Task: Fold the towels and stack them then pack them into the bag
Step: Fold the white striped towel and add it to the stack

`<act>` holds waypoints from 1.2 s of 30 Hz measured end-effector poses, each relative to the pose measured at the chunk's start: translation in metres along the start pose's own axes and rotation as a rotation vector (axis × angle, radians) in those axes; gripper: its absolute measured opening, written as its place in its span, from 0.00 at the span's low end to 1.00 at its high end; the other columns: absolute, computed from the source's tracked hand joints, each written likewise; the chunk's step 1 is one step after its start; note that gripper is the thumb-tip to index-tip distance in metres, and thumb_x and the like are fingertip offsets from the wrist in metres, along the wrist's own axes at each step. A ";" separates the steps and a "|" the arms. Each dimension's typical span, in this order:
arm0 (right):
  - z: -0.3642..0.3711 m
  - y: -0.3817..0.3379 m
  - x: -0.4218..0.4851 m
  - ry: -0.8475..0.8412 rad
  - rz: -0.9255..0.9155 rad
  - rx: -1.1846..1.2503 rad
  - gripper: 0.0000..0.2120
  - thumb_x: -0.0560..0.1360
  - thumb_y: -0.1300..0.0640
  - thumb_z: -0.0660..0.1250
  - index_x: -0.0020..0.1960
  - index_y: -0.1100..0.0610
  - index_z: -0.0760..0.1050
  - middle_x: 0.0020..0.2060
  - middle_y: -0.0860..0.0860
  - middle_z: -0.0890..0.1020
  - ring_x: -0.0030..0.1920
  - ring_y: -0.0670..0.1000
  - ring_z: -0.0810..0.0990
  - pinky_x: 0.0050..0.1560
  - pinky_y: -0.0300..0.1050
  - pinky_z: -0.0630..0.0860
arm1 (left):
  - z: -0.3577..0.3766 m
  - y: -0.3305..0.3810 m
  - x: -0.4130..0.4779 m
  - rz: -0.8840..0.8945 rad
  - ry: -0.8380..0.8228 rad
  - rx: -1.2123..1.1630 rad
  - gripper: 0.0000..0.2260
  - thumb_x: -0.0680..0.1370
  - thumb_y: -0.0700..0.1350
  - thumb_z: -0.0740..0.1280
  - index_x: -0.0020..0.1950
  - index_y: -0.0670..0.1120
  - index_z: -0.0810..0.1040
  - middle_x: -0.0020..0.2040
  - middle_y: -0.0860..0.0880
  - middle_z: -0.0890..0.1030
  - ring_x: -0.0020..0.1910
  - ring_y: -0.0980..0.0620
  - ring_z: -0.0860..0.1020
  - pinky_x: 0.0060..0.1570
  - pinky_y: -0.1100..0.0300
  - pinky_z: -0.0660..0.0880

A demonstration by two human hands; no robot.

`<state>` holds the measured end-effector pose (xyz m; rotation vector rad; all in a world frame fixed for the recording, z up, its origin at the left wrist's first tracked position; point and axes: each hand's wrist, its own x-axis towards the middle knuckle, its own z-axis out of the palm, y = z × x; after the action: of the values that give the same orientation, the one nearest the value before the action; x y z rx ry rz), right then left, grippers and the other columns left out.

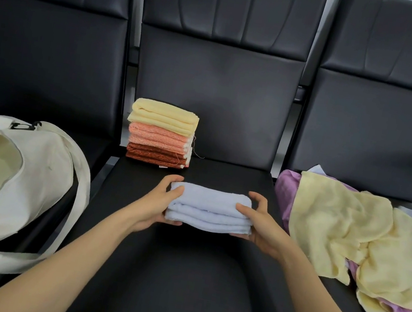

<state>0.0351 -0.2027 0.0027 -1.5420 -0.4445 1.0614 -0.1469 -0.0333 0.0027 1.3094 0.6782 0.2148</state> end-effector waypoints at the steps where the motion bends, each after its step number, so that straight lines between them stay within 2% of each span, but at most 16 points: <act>1: 0.002 -0.001 0.003 0.003 -0.011 -0.021 0.21 0.79 0.57 0.64 0.66 0.46 0.58 0.61 0.54 0.72 0.52 0.56 0.81 0.43 0.49 0.82 | -0.003 0.002 0.001 -0.007 -0.043 -0.005 0.14 0.82 0.47 0.61 0.68 0.54 0.69 0.61 0.46 0.76 0.52 0.49 0.81 0.44 0.54 0.80; 4: 0.010 -0.012 0.018 -0.003 -0.059 -0.082 0.18 0.80 0.58 0.63 0.63 0.48 0.58 0.60 0.56 0.71 0.50 0.56 0.81 0.45 0.49 0.82 | -0.013 0.013 0.009 0.029 -0.090 0.022 0.12 0.80 0.41 0.64 0.61 0.51 0.77 0.59 0.48 0.77 0.51 0.52 0.78 0.47 0.56 0.77; 7: 0.024 -0.041 0.047 0.001 -0.162 -0.193 0.19 0.79 0.59 0.64 0.62 0.48 0.57 0.60 0.55 0.70 0.50 0.55 0.79 0.44 0.49 0.81 | -0.028 0.038 0.030 0.100 0.065 0.063 0.10 0.79 0.36 0.64 0.54 0.48 0.80 0.61 0.47 0.75 0.53 0.49 0.76 0.50 0.55 0.76; 9: 0.036 -0.068 0.074 0.024 -0.254 -0.222 0.18 0.79 0.59 0.65 0.61 0.47 0.59 0.62 0.56 0.70 0.51 0.55 0.78 0.42 0.49 0.82 | -0.040 0.063 0.047 0.175 0.155 0.053 0.09 0.79 0.35 0.64 0.51 0.48 0.80 0.60 0.46 0.75 0.54 0.47 0.76 0.49 0.54 0.76; 13: 0.068 -0.125 0.127 0.107 -0.437 -0.208 0.12 0.77 0.57 0.66 0.53 0.43 0.68 0.59 0.60 0.75 0.47 0.55 0.76 0.39 0.48 0.78 | -0.071 0.120 0.083 0.367 0.332 0.085 0.12 0.77 0.34 0.66 0.44 0.50 0.80 0.48 0.50 0.76 0.43 0.52 0.74 0.39 0.60 0.70; 16: 0.095 -0.156 0.161 0.111 -0.493 -0.163 0.13 0.78 0.58 0.64 0.60 0.47 0.69 0.61 0.56 0.74 0.50 0.55 0.77 0.37 0.44 0.76 | -0.099 0.152 0.106 0.446 0.449 0.075 0.12 0.77 0.33 0.64 0.42 0.50 0.80 0.48 0.46 0.77 0.41 0.51 0.75 0.40 0.61 0.71; 18: 0.111 -0.167 0.182 0.104 -0.503 -0.119 0.16 0.78 0.59 0.62 0.65 0.49 0.68 0.65 0.55 0.73 0.56 0.56 0.77 0.45 0.48 0.79 | -0.116 0.161 0.120 0.471 0.488 0.079 0.13 0.77 0.33 0.63 0.43 0.50 0.80 0.50 0.45 0.78 0.47 0.49 0.77 0.44 0.60 0.74; 19: 0.118 -0.169 0.191 0.103 -0.504 -0.105 0.18 0.78 0.60 0.61 0.67 0.50 0.68 0.66 0.55 0.72 0.59 0.57 0.76 0.51 0.50 0.79 | -0.124 0.162 0.126 0.477 0.506 0.089 0.13 0.77 0.33 0.63 0.43 0.50 0.80 0.53 0.44 0.79 0.52 0.47 0.77 0.49 0.57 0.76; 21: 0.129 -0.170 0.204 0.118 -0.503 -0.113 0.21 0.78 0.60 0.60 0.70 0.50 0.67 0.68 0.55 0.70 0.64 0.57 0.73 0.62 0.54 0.75 | -0.136 0.162 0.136 0.484 0.550 0.100 0.13 0.77 0.34 0.63 0.43 0.51 0.81 0.59 0.43 0.79 0.60 0.45 0.77 0.61 0.51 0.75; 22: 0.133 -0.168 0.208 0.127 -0.504 -0.135 0.21 0.78 0.60 0.60 0.71 0.50 0.66 0.69 0.54 0.69 0.66 0.56 0.72 0.65 0.55 0.73 | -0.141 0.160 0.140 0.481 0.567 0.109 0.13 0.77 0.34 0.63 0.43 0.51 0.81 0.60 0.43 0.78 0.61 0.45 0.76 0.63 0.50 0.74; 25: 0.139 -0.156 0.217 0.159 -0.497 -0.215 0.22 0.80 0.57 0.58 0.74 0.50 0.63 0.72 0.52 0.66 0.69 0.54 0.68 0.68 0.52 0.69 | -0.147 0.148 0.151 0.421 0.577 0.144 0.12 0.78 0.35 0.62 0.46 0.50 0.80 0.59 0.44 0.78 0.57 0.47 0.77 0.57 0.56 0.75; 27: 0.141 -0.145 0.223 0.184 -0.467 -0.296 0.23 0.81 0.55 0.58 0.75 0.51 0.61 0.73 0.52 0.64 0.71 0.54 0.66 0.70 0.50 0.66 | -0.147 0.141 0.157 0.369 0.548 0.199 0.10 0.80 0.37 0.61 0.54 0.47 0.80 0.57 0.46 0.76 0.54 0.51 0.74 0.55 0.58 0.73; 30: 0.142 -0.136 0.227 0.245 -0.429 -0.429 0.24 0.81 0.48 0.57 0.75 0.50 0.61 0.73 0.56 0.64 0.72 0.59 0.63 0.71 0.56 0.64 | -0.148 0.136 0.160 0.376 0.533 0.275 0.13 0.81 0.42 0.61 0.64 0.47 0.77 0.60 0.51 0.74 0.58 0.55 0.70 0.58 0.62 0.68; 32: 0.141 -0.135 0.223 0.288 -0.447 -0.467 0.23 0.81 0.46 0.56 0.75 0.48 0.61 0.73 0.56 0.64 0.72 0.59 0.60 0.71 0.55 0.62 | -0.150 0.135 0.157 0.397 0.554 0.300 0.16 0.80 0.48 0.63 0.67 0.50 0.76 0.65 0.52 0.72 0.64 0.55 0.69 0.65 0.61 0.65; 34: 0.139 -0.133 0.213 0.329 -0.585 -0.548 0.21 0.81 0.50 0.56 0.74 0.51 0.63 0.72 0.55 0.64 0.72 0.57 0.57 0.70 0.49 0.60 | -0.150 0.131 0.152 0.426 0.650 0.468 0.19 0.78 0.53 0.62 0.69 0.53 0.74 0.74 0.47 0.64 0.73 0.48 0.62 0.73 0.53 0.59; 36: 0.139 -0.125 0.201 0.383 -0.819 -0.759 0.19 0.81 0.55 0.58 0.72 0.54 0.67 0.71 0.55 0.66 0.71 0.56 0.58 0.70 0.49 0.61 | -0.143 0.123 0.143 0.508 0.730 0.648 0.18 0.81 0.47 0.60 0.72 0.49 0.70 0.78 0.43 0.54 0.77 0.45 0.51 0.74 0.54 0.51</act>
<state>0.0602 0.0662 0.0505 -1.8783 -1.1626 -0.0780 -0.0878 0.1901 0.0549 2.0438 1.0657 0.9824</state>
